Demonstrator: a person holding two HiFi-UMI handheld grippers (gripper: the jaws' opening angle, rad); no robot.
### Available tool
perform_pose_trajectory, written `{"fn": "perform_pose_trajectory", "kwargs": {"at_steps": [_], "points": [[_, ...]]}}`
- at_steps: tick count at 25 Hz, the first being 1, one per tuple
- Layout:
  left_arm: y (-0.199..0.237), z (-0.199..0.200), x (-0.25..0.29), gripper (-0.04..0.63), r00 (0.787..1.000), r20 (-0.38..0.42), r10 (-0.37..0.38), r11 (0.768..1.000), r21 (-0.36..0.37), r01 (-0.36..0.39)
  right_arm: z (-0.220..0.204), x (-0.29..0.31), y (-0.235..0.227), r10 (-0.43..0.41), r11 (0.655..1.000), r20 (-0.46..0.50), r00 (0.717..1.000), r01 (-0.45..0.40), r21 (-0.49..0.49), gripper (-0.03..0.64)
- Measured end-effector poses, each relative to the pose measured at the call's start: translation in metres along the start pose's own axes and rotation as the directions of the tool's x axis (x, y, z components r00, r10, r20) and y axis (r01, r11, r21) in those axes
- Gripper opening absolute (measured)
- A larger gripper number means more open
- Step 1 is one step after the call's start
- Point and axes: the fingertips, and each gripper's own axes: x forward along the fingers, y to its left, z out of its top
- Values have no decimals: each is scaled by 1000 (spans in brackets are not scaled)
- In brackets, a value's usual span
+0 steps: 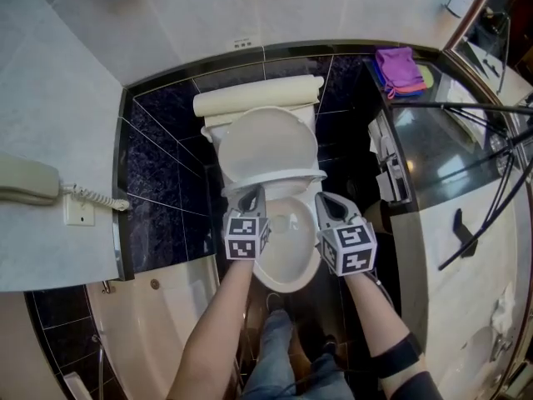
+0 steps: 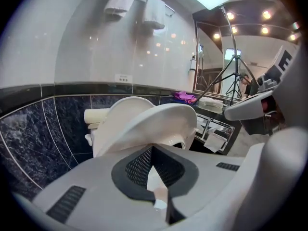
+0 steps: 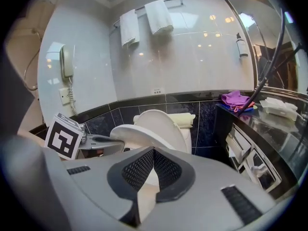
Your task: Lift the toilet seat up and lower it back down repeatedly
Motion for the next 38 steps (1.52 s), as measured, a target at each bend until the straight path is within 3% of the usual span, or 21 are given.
{"fn": "perform_pose_trajectory", "kwargs": {"at_steps": [8,14,29,38], "points": [[34,37,45,-12,1000,14,21,999,23,-22,40,47,6,23,996,9,1000,-22,-91,17],[60,55,62,-12,999,13,45,998,41,-45,47,62,12,31,997,-8,999,-32,-74,17],[76,51,46,-12,998,29,52,999,11,-53,54,81,31,42,991,-11,999,-43,-130,17],[54,52,2,-12,998,30,49,999,21,-49,53,49,36,45,991,-27,999,-48,-122,17]]}}
